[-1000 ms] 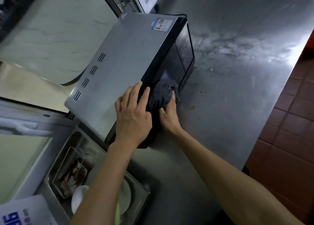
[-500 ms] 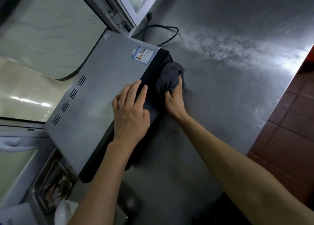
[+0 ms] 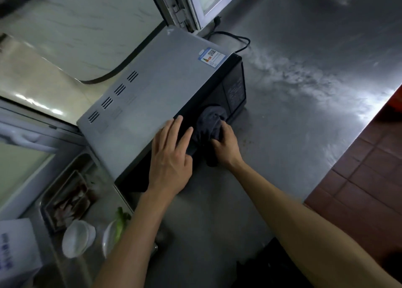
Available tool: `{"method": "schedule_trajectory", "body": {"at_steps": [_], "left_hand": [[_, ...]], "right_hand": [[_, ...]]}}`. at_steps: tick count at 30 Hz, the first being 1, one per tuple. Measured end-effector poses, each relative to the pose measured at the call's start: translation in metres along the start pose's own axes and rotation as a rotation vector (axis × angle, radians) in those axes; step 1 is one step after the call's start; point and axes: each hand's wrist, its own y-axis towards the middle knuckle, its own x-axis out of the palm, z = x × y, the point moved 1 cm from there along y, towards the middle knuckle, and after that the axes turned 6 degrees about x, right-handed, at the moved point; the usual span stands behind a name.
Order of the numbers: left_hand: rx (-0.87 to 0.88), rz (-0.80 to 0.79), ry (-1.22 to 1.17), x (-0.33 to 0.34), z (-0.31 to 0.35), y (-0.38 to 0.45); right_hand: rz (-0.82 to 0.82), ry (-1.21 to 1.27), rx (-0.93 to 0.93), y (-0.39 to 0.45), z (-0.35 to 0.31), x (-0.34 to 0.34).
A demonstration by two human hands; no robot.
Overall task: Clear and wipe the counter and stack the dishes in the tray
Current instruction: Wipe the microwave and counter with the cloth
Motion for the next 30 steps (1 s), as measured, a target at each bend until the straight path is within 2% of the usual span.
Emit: {"method": "schedule_trajectory", "body": {"at_steps": [4,7,10,16,21,26,30], "left_hand": [[-0.013,0.083,-0.089,0.015,-0.001,-0.049],[-0.064,0.107,-0.215,0.038,-0.004,-0.091],[-0.146,0.066,-0.296,0.068,-0.008,-0.134],[-0.243,-0.114,-0.397,0.113,-0.003,-0.186],[-0.3,-0.167,-0.48,0.137,0.007,-0.19],[-0.307,-0.211,-0.517,0.161,0.017,-0.186],[-0.317,-0.224,-0.517,0.179,0.015,-0.198]], "right_hand": [[-0.145,-0.231,-0.153,-0.025,0.01,0.002],[-0.196,-0.465,-0.245,-0.045,0.029,0.01],[-0.226,-0.633,-0.288,-0.068,0.05,0.017],[-0.368,-0.99,-0.246,-0.105,0.083,0.031],[-0.445,-1.065,-0.332,-0.123,0.086,0.03],[-0.331,-1.009,-0.381,-0.134,0.095,0.011],[-0.42,-1.136,-0.401,-0.138,0.103,0.01]]}}
